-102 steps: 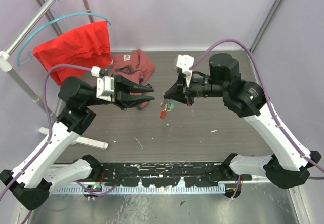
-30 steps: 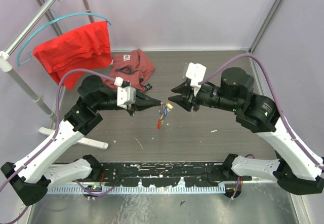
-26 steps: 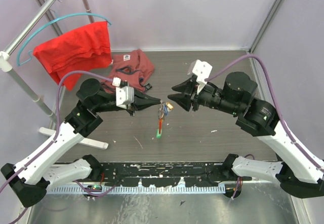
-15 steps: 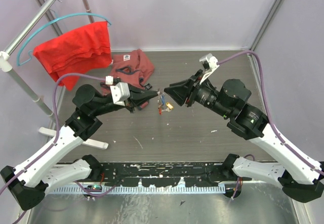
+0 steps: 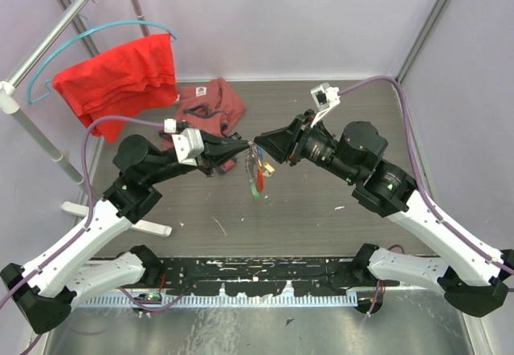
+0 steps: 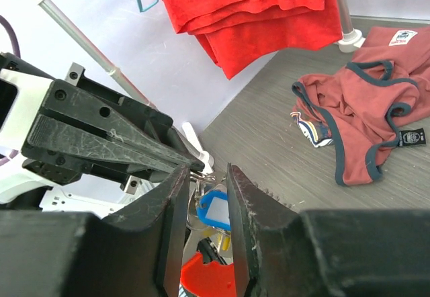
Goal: Put the keys on the keyring
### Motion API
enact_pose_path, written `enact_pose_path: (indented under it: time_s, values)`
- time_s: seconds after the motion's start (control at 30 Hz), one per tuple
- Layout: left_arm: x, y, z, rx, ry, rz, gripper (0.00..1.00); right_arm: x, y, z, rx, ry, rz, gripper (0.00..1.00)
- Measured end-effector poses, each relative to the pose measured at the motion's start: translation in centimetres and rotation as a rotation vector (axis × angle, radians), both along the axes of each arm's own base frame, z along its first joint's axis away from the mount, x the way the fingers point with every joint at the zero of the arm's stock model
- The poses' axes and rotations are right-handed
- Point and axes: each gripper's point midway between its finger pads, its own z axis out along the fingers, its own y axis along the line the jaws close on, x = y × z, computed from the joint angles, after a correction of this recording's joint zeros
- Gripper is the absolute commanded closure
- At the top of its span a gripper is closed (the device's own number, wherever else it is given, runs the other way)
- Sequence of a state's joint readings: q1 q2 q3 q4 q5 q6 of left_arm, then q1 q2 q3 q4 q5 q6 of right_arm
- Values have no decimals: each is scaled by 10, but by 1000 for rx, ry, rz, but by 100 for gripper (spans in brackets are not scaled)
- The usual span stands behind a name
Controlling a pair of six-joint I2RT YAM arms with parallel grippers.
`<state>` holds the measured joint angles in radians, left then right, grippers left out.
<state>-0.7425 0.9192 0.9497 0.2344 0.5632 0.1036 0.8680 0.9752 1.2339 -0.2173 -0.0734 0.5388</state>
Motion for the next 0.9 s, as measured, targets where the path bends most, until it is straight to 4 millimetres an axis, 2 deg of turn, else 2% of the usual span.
enact_pose_path:
  time_s: [0.23,0.3,0.4,0.53,0.77,0.9]
  values:
    - [0,0,0,-2,0,4,100,0,4,-6,-11,20,14,79]
    - [1,1,0,-2,0,5,100,-1,5,-6,-11,22,19,77]
    - [1,1,1,-2,0,7,100,-2,5,-7,-14,25,25,70]
    - [1,1,1,-3,0,11,100,-3,6,-9,-19,28,33,70]
    - [2,1,1,-4,-1,16,100,-5,7,-10,-23,31,46,95]
    - [3,1,1,-4,-2,18,100,-5,6,-10,-23,31,44,99]
